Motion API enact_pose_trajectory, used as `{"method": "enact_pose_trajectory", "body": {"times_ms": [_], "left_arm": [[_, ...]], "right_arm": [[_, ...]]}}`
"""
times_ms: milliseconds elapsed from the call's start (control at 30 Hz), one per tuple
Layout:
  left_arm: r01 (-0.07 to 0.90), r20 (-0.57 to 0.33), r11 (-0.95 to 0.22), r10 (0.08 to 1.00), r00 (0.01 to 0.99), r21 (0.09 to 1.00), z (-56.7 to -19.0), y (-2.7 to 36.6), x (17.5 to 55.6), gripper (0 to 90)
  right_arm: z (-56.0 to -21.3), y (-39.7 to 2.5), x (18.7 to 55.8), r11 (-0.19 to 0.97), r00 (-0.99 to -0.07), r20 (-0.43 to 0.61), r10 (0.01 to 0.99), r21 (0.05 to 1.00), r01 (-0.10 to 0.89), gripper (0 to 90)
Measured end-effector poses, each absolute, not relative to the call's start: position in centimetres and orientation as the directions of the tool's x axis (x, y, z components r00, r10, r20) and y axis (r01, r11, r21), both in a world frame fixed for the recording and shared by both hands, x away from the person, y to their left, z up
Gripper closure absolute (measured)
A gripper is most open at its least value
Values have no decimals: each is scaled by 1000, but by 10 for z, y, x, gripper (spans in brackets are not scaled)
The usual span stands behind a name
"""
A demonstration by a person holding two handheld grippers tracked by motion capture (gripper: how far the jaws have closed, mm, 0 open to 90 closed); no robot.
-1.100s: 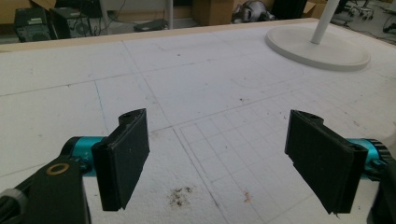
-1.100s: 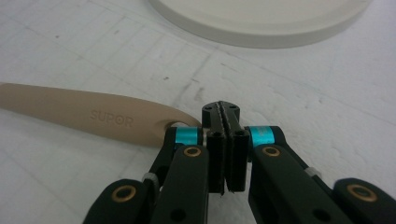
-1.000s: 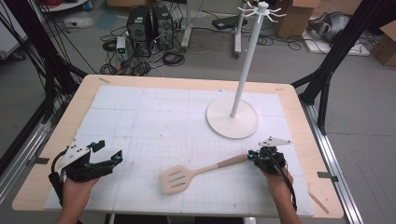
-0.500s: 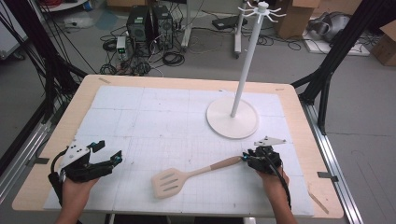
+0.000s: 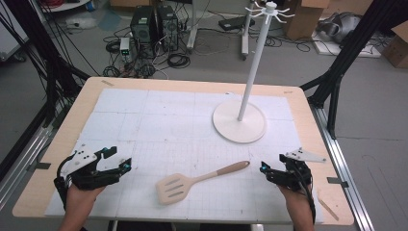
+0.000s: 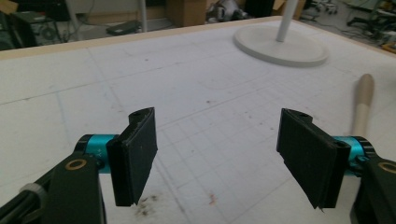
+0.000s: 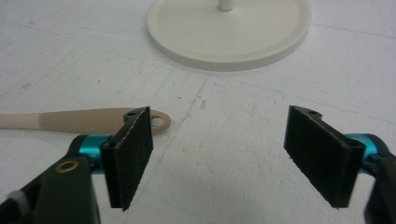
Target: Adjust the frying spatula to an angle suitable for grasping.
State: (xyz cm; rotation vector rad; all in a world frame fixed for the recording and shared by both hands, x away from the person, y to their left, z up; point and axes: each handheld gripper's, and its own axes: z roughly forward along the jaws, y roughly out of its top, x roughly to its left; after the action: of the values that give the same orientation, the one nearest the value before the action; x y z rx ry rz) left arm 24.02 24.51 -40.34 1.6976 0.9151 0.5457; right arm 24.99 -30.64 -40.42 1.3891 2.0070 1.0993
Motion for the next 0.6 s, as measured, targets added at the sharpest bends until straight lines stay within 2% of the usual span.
{"method": "enact_pose_trajectory", "body": {"times_ms": [300,600], "left_arm": [[288,-58,-170,765,641,942,-399,223,238,176],[275,-59,-162,759,648,948,-400,223,235,185]], "right_arm": [[-392,-311,223,175,-415,29,909,878,445,176],[-389,-320,219,142,-371,28,928,896,421,176]]}}
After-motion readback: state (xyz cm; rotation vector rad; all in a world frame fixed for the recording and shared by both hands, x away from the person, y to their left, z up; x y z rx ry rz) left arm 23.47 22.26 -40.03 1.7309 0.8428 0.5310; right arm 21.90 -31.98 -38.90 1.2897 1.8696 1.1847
